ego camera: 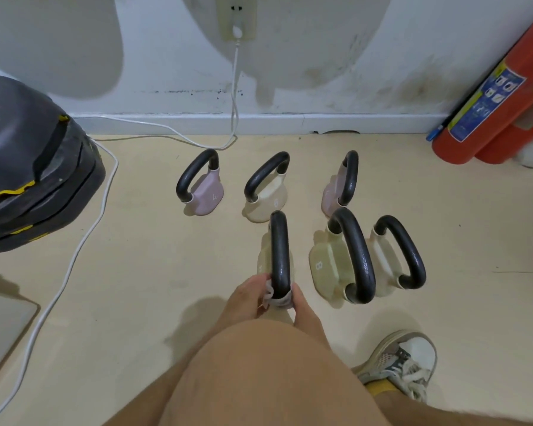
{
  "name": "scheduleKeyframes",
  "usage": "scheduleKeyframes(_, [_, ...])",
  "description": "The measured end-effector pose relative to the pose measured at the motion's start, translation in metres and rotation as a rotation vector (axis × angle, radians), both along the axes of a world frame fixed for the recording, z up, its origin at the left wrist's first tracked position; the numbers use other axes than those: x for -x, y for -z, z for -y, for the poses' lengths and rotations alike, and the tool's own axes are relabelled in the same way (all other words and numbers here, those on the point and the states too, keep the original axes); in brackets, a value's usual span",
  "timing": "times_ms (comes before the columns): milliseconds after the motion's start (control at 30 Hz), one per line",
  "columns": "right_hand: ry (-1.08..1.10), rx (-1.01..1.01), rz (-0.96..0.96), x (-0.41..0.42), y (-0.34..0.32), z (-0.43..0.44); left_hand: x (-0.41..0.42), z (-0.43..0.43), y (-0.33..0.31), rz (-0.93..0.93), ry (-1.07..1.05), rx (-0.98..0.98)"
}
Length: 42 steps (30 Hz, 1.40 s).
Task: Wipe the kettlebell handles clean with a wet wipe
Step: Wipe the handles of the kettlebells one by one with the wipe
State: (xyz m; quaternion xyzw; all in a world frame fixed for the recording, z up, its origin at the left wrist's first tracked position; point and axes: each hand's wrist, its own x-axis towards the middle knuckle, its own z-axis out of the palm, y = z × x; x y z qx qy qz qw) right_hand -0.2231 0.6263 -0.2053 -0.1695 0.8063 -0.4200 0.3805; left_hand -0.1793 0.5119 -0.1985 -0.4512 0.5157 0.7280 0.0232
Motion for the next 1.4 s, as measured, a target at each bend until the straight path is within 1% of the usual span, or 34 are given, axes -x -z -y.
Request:
scheduleKeyframes(133, [0.027, -0.036, -0.035, 0.004, 0.004, 0.010, 0.022, 0.001, 0.002, 0.024, 0.019, -0.008])
scheduleKeyframes(233, [0.063, -0.049, -0.060, 0.010, 0.007, 0.011, 0.018, 0.001, 0.002, -0.014, 0.015, 0.015])
scheduleKeyframes(267, [0.048, -0.063, -0.088, 0.015, 0.004, 0.012, 0.014, 0.002, 0.002, -0.043, -0.002, 0.012])
scheduleKeyframes(333, [0.030, -0.076, -0.136, 0.025, -0.001, 0.017, 0.006, 0.005, 0.000, -0.103, -0.081, -0.058])
scheduleKeyframes(400, [0.060, -0.065, -0.182, 0.033, -0.005, 0.024, 0.000, 0.008, -0.003, -0.157, -0.144, -0.127])
scheduleKeyframes(500, [0.137, -0.058, -0.216, 0.041, -0.006, 0.036, -0.003, 0.010, -0.004, -0.138, -0.172, -0.124])
scheduleKeyframes(567, [0.187, -0.035, -0.142, 0.043, -0.005, 0.043, -0.004, 0.011, -0.005, -0.132, -0.141, -0.099])
scheduleKeyframes(633, [0.216, -0.011, -0.029, 0.043, 0.000, 0.046, -0.004, 0.009, -0.008, -0.150, -0.084, -0.069])
scheduleKeyframes(767, [0.208, 0.068, 0.089, 0.034, 0.008, 0.036, -0.001, 0.000, -0.006, -0.118, -0.018, 0.081])
scheduleKeyframes(833, [0.180, 0.086, 0.083, 0.021, 0.010, 0.024, 0.002, -0.005, -0.002, -0.097, -0.050, 0.099])
scheduleKeyframes(900, [0.158, 0.086, 0.016, 0.011, 0.016, 0.015, 0.004, -0.009, 0.003, -0.100, -0.100, 0.090])
scheduleKeyframes(933, [0.148, 0.073, 0.013, 0.010, 0.018, 0.013, 0.006, -0.010, 0.004, -0.103, -0.129, 0.080])
scheduleKeyframes(967, [0.145, 0.061, 0.036, 0.013, 0.017, 0.013, 0.006, -0.011, 0.005, -0.110, -0.156, 0.071])
scheduleKeyframes(1000, [0.146, 0.069, 0.100, 0.019, 0.013, 0.015, 0.005, -0.011, 0.004, -0.109, -0.180, 0.071])
scheduleKeyframes(1067, [0.161, 0.162, 0.267, 0.032, 0.000, 0.019, 0.003, -0.007, 0.001, -0.097, -0.229, 0.100])
scheduleKeyframes(1100, [0.160, 0.198, 0.317, 0.038, -0.007, 0.021, 0.000, -0.003, -0.001, -0.088, -0.254, 0.116])
scheduleKeyframes(1167, [0.137, 0.212, 0.342, 0.046, -0.021, 0.024, -0.007, 0.003, -0.014, -0.100, -0.271, 0.137])
scheduleKeyframes(1233, [0.095, 0.197, 0.294, 0.050, -0.030, 0.028, -0.012, 0.008, -0.033, -0.139, -0.243, 0.169])
scheduleKeyframes(1300, [0.029, 0.156, 0.190, 0.051, -0.039, 0.029, -0.013, 0.013, -0.055, -0.198, -0.206, 0.188])
scheduleKeyframes(1367, [-0.087, 0.132, 0.091, 0.052, -0.052, 0.028, -0.011, 0.021, -0.076, -0.267, -0.164, 0.167])
scheduleKeyframes(1400, [-0.142, 0.144, 0.079, 0.053, -0.058, 0.027, -0.009, 0.025, -0.085, -0.296, -0.147, 0.142])
